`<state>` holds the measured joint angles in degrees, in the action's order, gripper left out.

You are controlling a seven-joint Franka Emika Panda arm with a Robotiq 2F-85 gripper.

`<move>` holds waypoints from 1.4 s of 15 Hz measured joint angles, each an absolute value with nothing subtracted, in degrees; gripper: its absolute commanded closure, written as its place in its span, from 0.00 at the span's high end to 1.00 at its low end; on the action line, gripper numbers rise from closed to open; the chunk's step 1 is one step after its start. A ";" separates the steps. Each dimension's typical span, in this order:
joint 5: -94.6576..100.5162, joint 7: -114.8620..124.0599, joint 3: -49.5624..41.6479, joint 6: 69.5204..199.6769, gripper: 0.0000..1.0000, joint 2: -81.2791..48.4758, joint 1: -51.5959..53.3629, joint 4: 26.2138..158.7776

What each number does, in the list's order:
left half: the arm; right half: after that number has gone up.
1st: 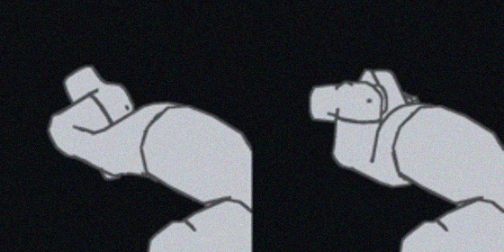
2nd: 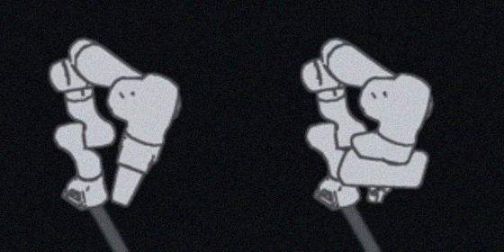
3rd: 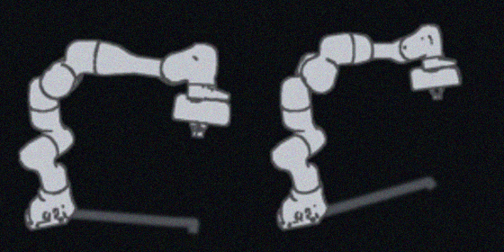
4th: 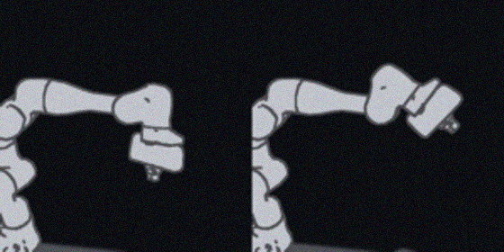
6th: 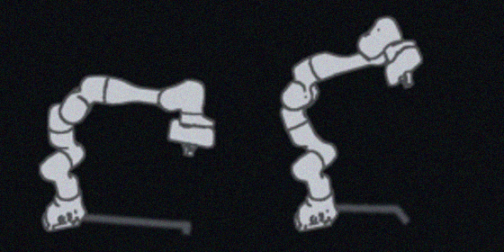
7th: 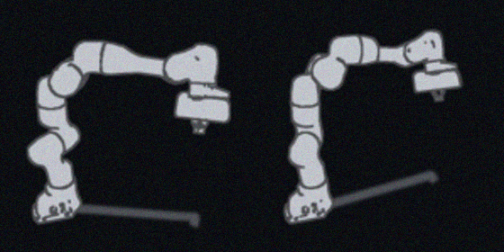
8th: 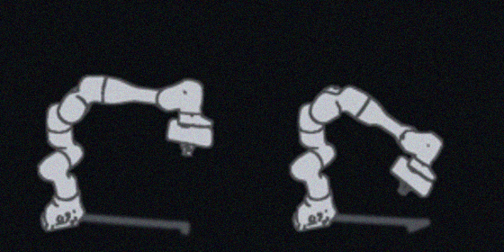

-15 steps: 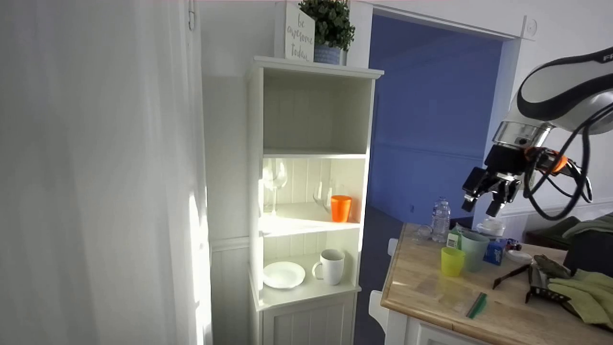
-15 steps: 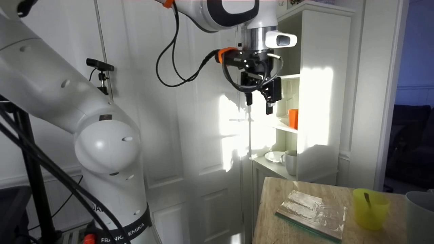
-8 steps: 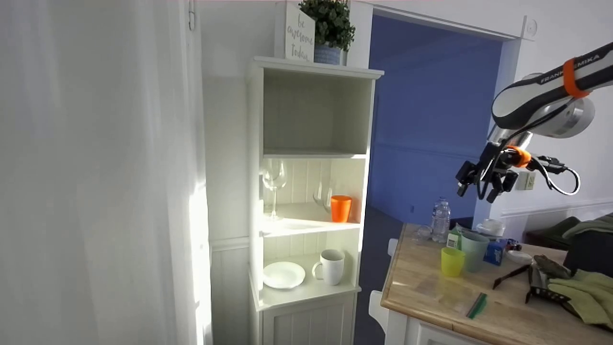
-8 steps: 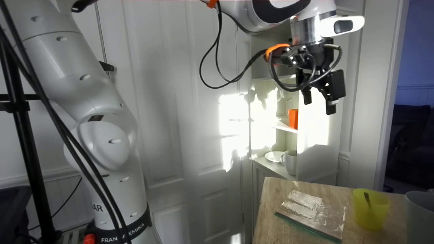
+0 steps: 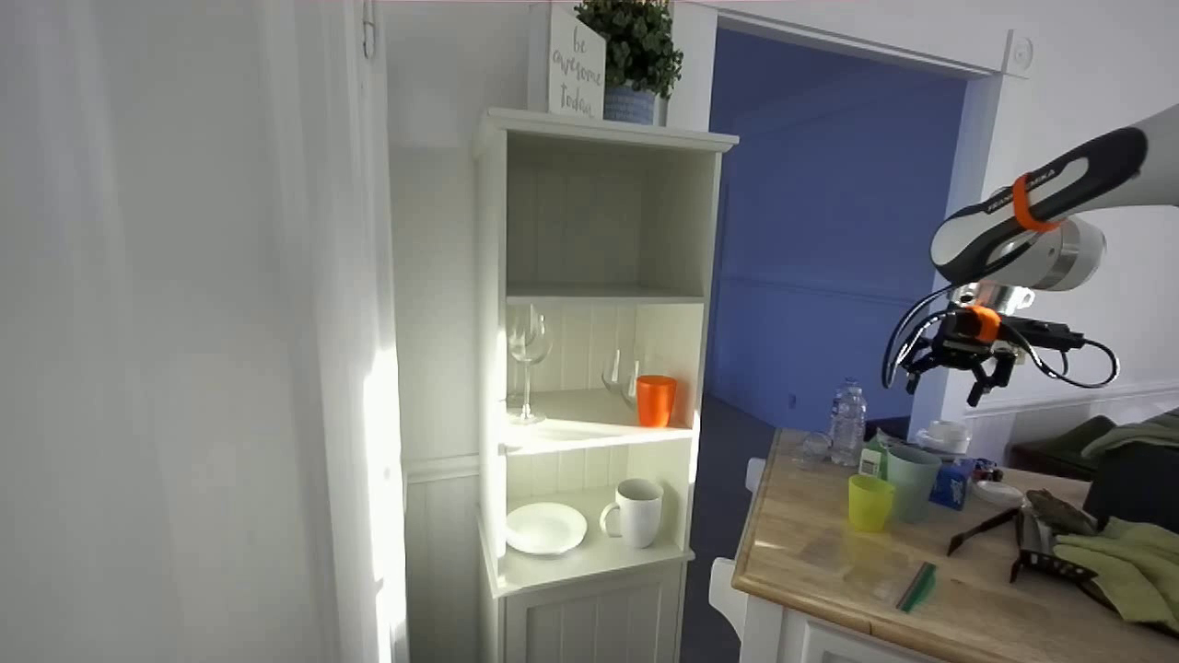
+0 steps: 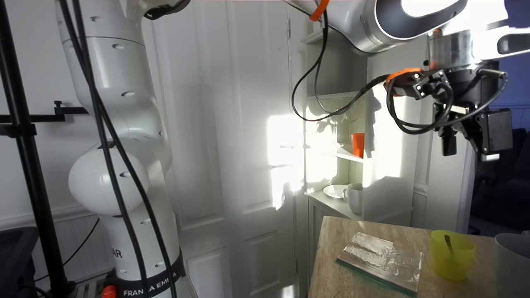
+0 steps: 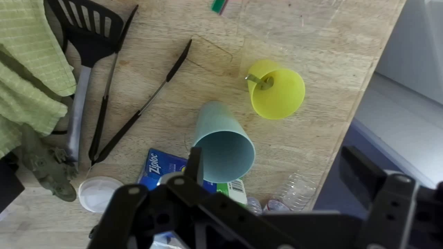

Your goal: Pick up the blue cup and put it in the middle of the tongs

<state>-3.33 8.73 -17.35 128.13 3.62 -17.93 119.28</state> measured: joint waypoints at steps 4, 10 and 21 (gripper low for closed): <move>-3.30 11.73 -18.61 128.33 1.00 -4.45 -18.28 114.22; -3.20 13.55 -21.56 128.67 1.00 -12.83 -20.49 108.68; -5.91 13.79 -21.79 130.84 1.00 -17.72 -22.11 107.35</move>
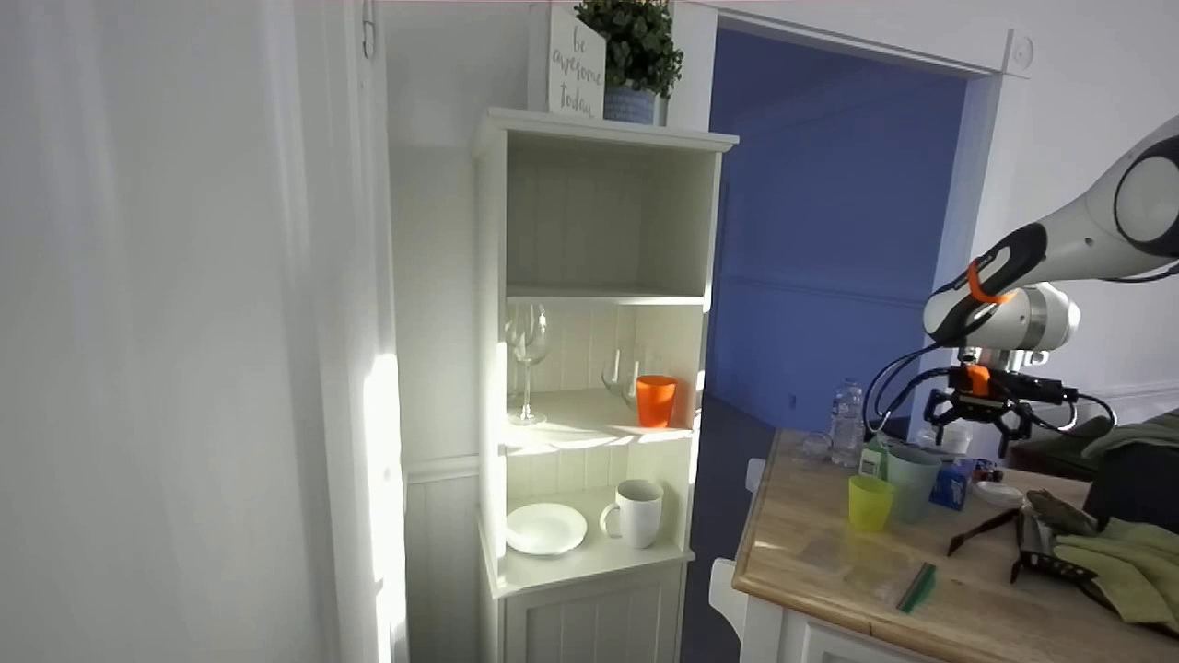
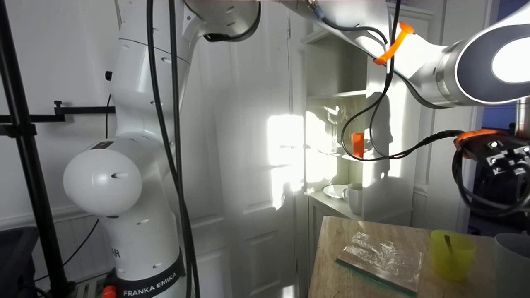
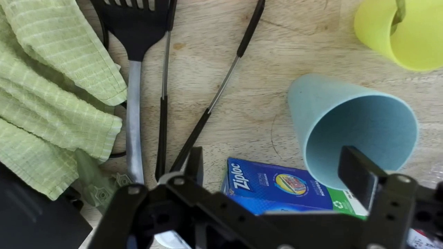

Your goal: Pick up the blue cup and put it in the middle of the tongs

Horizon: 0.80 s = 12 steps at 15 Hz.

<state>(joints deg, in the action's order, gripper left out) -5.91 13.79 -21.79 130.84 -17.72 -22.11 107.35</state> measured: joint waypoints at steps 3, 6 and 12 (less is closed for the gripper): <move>-5.88 13.65 -21.72 130.83 1.00 -17.81 -22.11 107.35; -6.06 13.22 -21.20 130.84 1.00 -18.97 -22.12 107.33; -11.25 10.29 -19.19 132.48 0.80 -22.95 -23.10 105.95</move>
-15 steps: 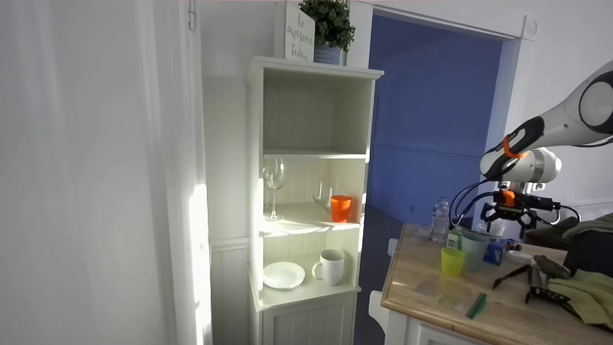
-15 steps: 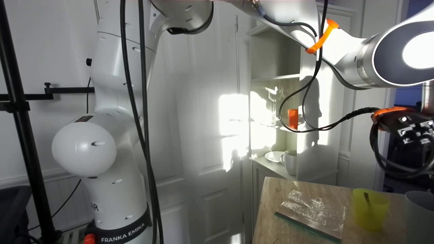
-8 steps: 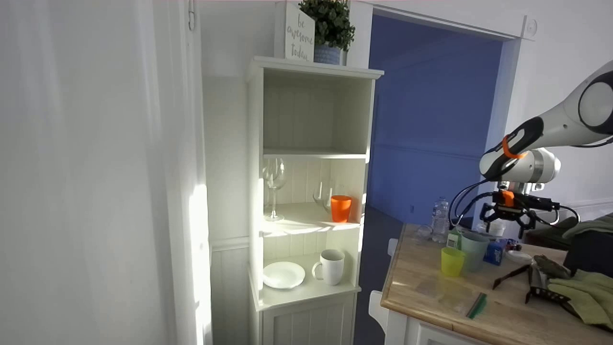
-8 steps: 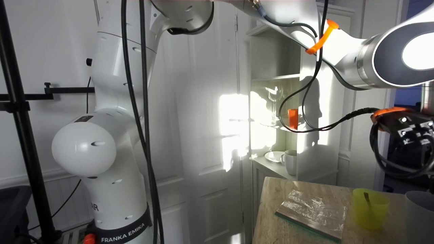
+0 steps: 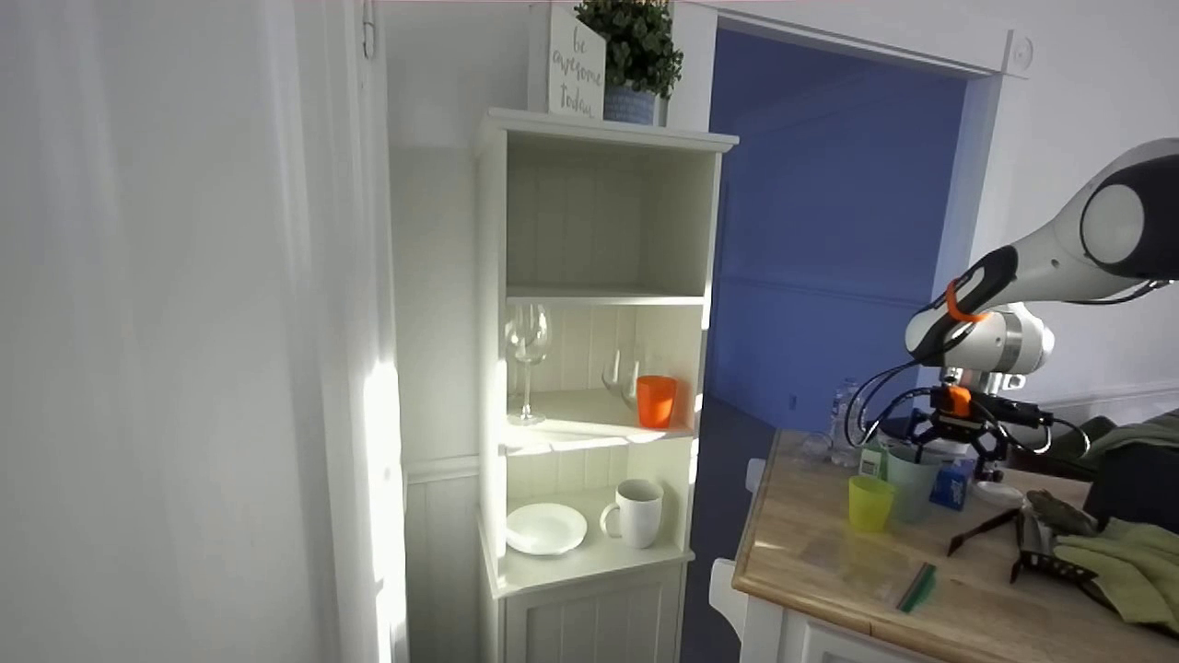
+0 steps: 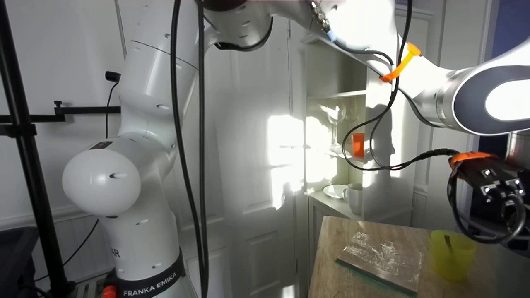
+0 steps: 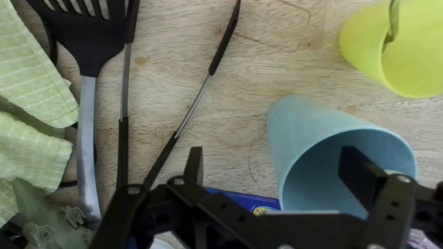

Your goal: Pick up the blue cup and put it in the middle of the tongs

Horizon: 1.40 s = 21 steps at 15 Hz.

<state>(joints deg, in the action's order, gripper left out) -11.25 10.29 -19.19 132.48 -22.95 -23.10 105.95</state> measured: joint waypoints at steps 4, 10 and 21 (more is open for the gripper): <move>-14.40 8.57 -18.08 133.07 0.50 -24.86 -24.53 103.73; -15.92 8.02 -17.49 133.11 0.10 -26.94 -26.09 100.93; -16.00 5.13 -17.23 126.95 0.01 -26.48 -26.91 98.78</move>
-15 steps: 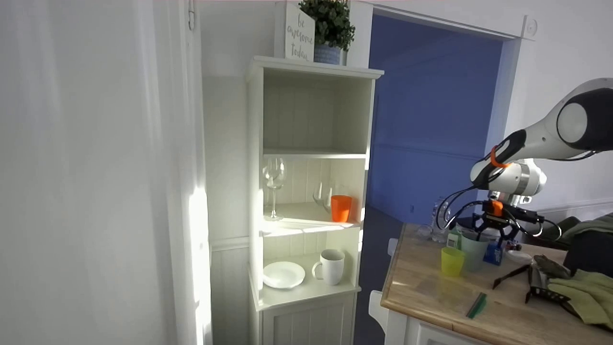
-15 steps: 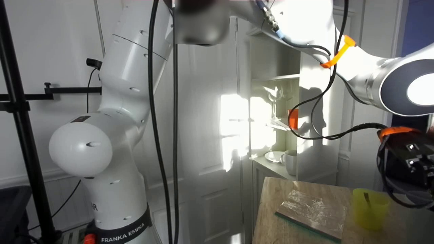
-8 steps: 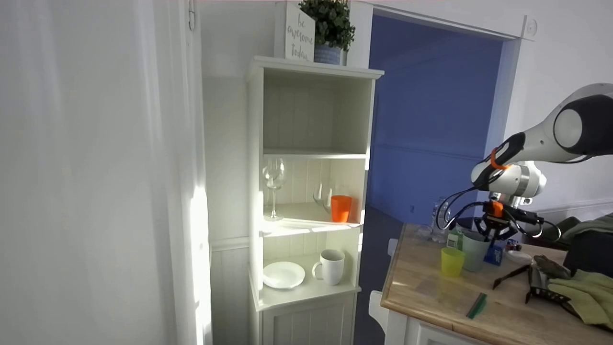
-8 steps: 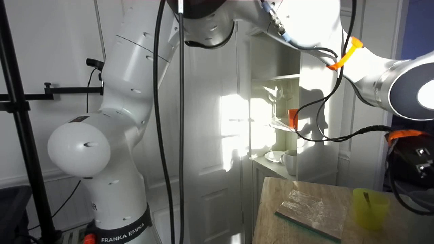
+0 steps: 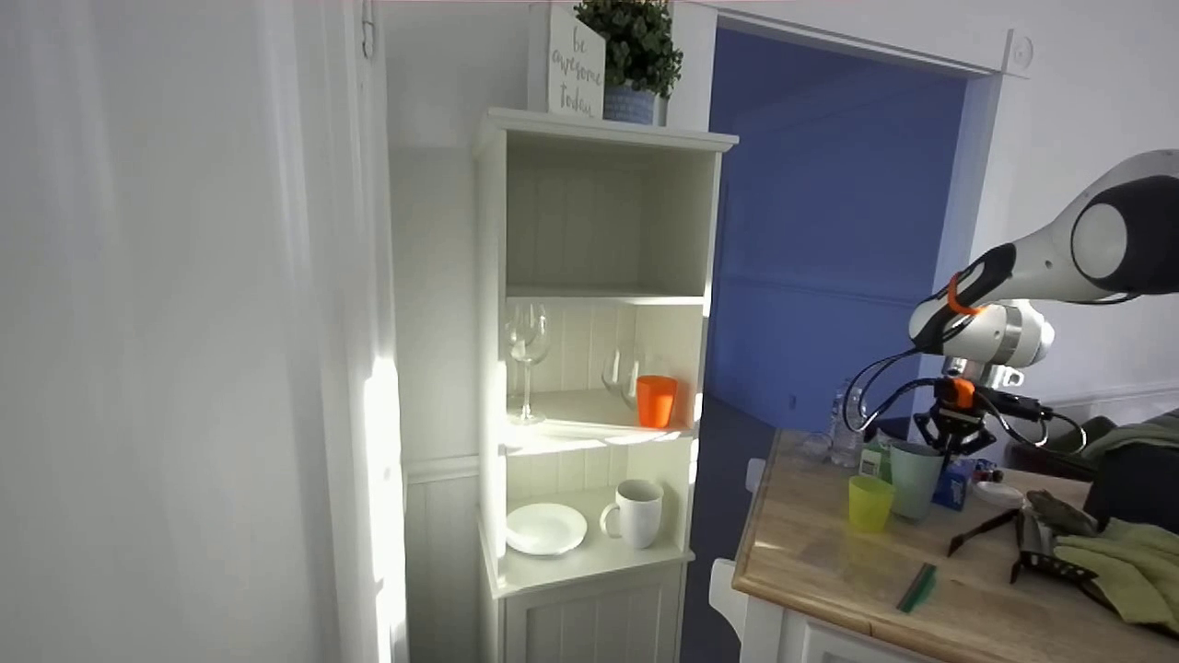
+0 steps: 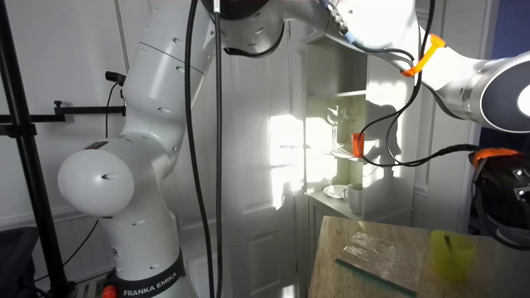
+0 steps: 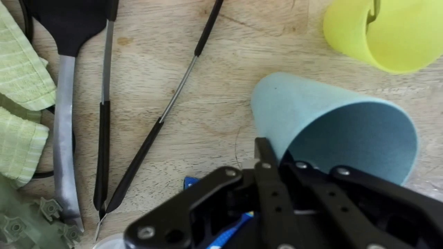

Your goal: Pick up the blue cup and put it in the middle of the tongs

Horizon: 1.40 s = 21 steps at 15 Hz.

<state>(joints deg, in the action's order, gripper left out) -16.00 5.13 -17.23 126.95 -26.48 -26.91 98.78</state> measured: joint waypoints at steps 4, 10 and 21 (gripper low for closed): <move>-15.39 -1.54 -18.01 119.35 0.01 -22.36 -28.04 98.88; -10.70 -13.28 -20.47 109.43 0.01 -18.38 -30.54 99.24; -9.62 -26.57 -20.29 120.26 0.01 -17.85 -30.73 108.43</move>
<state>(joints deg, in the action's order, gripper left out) -9.62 -26.57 -20.29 120.26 -17.85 -30.73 108.43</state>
